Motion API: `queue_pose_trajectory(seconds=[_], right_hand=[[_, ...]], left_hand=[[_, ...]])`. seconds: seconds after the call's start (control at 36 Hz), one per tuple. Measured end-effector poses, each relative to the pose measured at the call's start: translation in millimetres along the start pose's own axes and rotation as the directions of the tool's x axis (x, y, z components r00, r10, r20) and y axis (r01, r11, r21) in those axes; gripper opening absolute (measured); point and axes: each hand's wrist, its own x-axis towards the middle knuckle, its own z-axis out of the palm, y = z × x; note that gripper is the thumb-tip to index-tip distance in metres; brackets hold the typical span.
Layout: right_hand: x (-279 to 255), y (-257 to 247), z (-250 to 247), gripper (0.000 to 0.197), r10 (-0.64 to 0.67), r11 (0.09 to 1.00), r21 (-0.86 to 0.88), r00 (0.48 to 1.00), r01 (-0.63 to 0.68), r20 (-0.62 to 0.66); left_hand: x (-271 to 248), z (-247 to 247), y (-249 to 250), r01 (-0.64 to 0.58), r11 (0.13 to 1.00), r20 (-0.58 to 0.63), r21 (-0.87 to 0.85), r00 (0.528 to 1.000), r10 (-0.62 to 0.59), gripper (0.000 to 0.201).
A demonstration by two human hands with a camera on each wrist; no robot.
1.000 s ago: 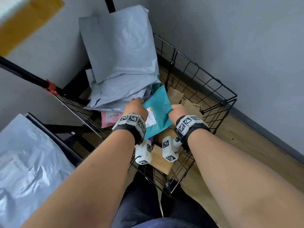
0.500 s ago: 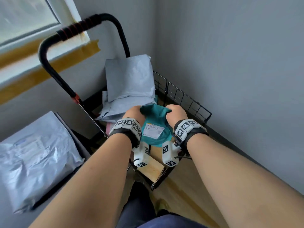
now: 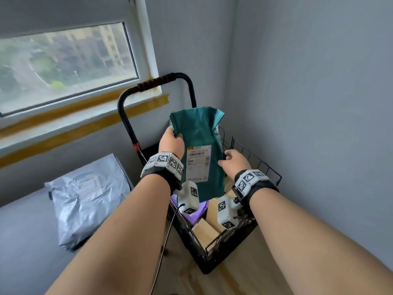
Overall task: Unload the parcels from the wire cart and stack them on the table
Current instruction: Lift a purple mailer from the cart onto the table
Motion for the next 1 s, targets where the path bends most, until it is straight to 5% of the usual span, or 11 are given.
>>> queue_pose_trajectory(seconds=[0.17, 0.36, 0.61, 0.75, 1.0], right_hand=[[-18, -30, 40, 0.016, -0.083, 0.995, -0.049, 0.990, 0.089, 0.111], [-59, -70, 116, 0.011, -0.141, 0.982, -0.096, 0.966, 0.165, 0.218], [-146, -146, 247, 0.028, -0.167, 0.964, -0.149, 0.940, 0.219, 0.298], [-196, -183, 317, 0.032, -0.179, 0.963, -0.131, 0.920, 0.236, 0.348], [-269, -216, 418, 0.025, -0.222, 0.956, -0.058, 0.841, 0.286, 0.494]], left_hand=[[-10, -49, -24, 0.050, 0.999, -0.087, 0.002, 0.995, -0.050, 0.023], [-38, -133, -89, 0.202, 0.977, -0.177, -0.067, 0.961, -0.211, 0.022], [-112, -266, -216, 0.557, 0.825, -0.118, -0.097, 0.817, -0.565, 0.064], [-151, -340, -251, 0.628, 0.778, -0.147, 0.013, 0.771, -0.620, 0.025], [-187, -441, -313, 0.699, 0.715, -0.396, -0.006, 0.655, -0.643, 0.047]])
